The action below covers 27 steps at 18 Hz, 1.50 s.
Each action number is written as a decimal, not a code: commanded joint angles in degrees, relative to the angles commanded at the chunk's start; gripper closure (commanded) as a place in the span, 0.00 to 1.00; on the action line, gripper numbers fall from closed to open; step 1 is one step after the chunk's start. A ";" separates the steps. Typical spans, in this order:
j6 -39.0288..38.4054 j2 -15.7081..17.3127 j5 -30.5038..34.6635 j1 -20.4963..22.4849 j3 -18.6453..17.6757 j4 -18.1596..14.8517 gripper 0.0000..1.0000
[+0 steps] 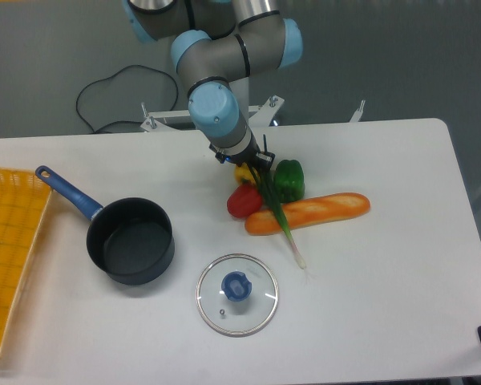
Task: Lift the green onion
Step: 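Pull the green onion up off the peppers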
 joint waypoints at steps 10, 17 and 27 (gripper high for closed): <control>0.26 0.09 0.00 0.09 0.00 -0.09 0.74; 0.61 0.44 0.00 0.17 0.09 -0.17 0.90; 0.79 1.49 -0.09 0.70 2.28 -1.14 0.90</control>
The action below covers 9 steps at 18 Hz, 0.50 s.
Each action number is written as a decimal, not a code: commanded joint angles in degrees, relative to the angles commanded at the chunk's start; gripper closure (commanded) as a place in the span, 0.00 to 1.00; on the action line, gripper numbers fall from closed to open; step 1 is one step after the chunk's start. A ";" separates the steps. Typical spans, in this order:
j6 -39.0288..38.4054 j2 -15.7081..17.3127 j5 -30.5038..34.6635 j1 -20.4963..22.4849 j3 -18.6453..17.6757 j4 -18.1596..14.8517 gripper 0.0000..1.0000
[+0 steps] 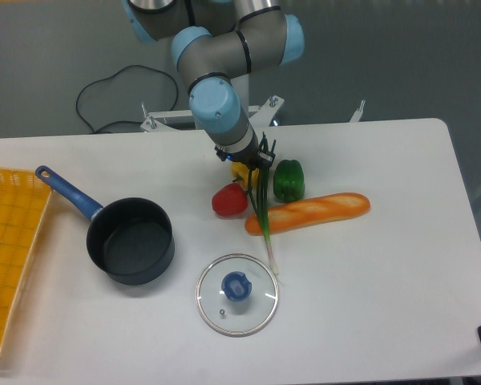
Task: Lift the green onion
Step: 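Pull the green onion up off the peppers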
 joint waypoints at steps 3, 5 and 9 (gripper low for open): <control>0.09 0.00 -0.26 0.09 2.36 -2.36 0.90; 0.09 0.09 -1.14 0.53 5.17 -5.79 0.91; 0.17 0.27 -1.41 1.41 9.40 -10.36 0.91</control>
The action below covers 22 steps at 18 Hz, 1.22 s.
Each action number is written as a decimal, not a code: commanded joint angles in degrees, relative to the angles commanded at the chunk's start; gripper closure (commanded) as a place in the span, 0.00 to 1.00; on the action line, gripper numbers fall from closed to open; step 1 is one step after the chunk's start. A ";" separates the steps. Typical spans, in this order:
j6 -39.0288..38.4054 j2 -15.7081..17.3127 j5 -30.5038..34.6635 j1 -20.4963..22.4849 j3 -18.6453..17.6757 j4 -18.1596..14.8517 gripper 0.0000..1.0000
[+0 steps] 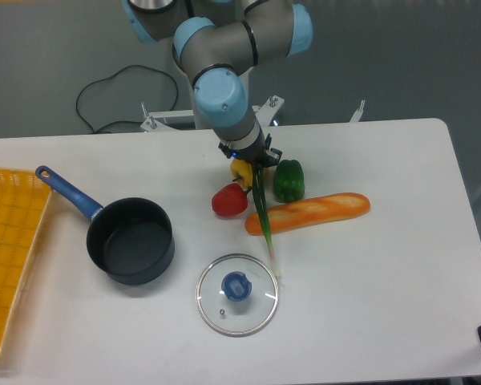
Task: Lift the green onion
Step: 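Pull the green onion up off the peppers, then raise the held green onion higher above the table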
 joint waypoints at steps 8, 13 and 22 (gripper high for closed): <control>5.18 1.58 -2.11 3.51 2.90 -3.78 0.90; 7.30 1.32 -3.07 4.39 5.10 -4.49 0.90; 11.24 0.97 -6.15 4.84 7.57 -5.02 0.90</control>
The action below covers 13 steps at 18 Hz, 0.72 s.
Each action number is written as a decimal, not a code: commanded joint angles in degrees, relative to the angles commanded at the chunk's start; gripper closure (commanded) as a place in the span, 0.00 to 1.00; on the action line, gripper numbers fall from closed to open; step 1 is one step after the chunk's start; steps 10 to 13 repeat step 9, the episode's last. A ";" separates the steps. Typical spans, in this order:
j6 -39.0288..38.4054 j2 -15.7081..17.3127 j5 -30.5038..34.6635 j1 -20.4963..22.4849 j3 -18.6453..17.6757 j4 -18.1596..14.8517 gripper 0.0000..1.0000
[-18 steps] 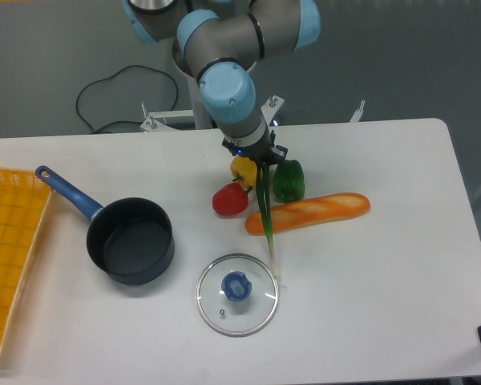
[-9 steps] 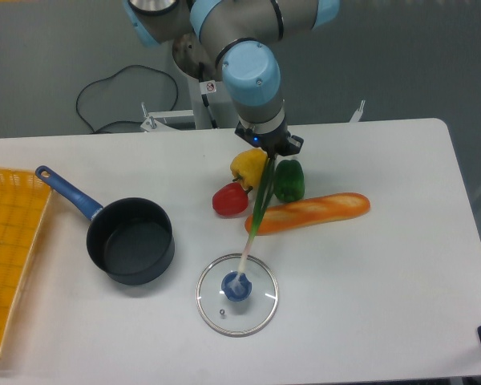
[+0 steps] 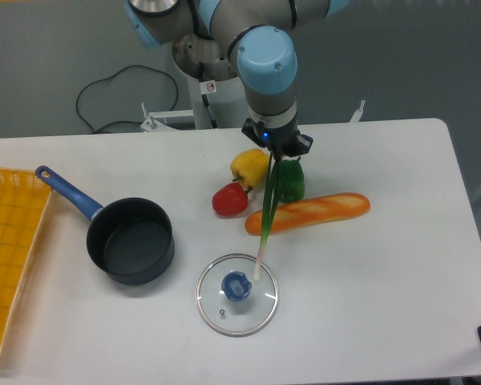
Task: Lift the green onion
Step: 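Raise the held green onion higher above the table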
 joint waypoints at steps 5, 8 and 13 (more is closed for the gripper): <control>6.84 -0.26 -0.17 0.35 0.18 -0.44 0.91; 12.74 -0.35 -2.28 1.40 1.93 -2.80 0.91; 13.89 -0.26 -2.89 1.93 2.72 -4.03 0.91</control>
